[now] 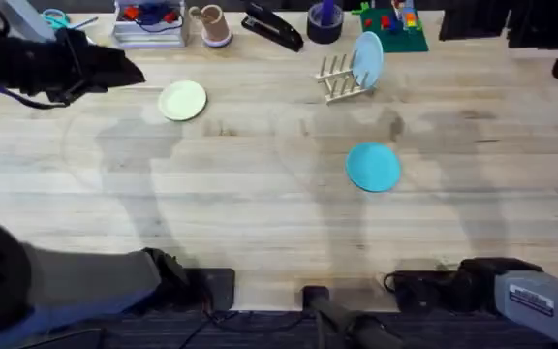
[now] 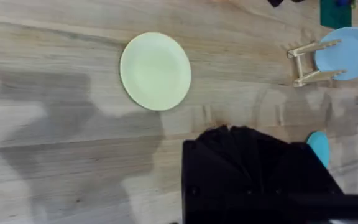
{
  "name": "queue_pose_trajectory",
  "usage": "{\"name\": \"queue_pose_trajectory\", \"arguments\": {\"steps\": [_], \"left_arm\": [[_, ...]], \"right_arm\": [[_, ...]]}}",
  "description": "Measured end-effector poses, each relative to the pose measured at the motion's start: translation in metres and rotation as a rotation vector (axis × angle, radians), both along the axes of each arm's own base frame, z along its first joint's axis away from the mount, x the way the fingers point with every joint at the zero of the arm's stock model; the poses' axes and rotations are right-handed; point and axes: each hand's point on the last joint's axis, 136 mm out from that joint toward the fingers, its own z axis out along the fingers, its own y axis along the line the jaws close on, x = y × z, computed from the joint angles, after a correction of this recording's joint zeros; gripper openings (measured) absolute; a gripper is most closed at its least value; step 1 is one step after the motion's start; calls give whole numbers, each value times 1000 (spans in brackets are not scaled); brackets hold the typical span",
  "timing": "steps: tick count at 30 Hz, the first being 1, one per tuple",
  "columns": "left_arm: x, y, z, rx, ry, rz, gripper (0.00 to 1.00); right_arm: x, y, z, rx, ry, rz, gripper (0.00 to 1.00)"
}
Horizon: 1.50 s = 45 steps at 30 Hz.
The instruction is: Pick up the plates from the table one by one and place each into a slot on the dish rack.
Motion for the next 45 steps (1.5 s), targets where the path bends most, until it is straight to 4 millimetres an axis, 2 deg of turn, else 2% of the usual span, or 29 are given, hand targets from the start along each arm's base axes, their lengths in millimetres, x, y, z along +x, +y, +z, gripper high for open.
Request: {"name": "queue_pose_trajectory", "arguments": {"steps": [5, 15, 21, 31, 36, 45], "left_arm": [[7, 11, -23, -51, 30, -16, 39], [42, 30, -67, -121, 73, -61, 39], [60, 37, -83, -157, 79, -72, 39], [73, 22, -118, -210, 129, -121, 39], [75, 23, -128, -214, 137, -122, 39], [77, 25, -130, -202, 127, -122, 38]], "right_arm": [[0, 0, 0, 0, 0, 0, 994], [0, 0, 0, 0, 0, 0, 995], [0, 0, 0, 0, 0, 0, 995], [0, 0, 0, 0, 0, 0, 995], [0, 0, 0, 0, 0, 0, 995], [0, 0, 0, 0, 0, 0, 995]]}}
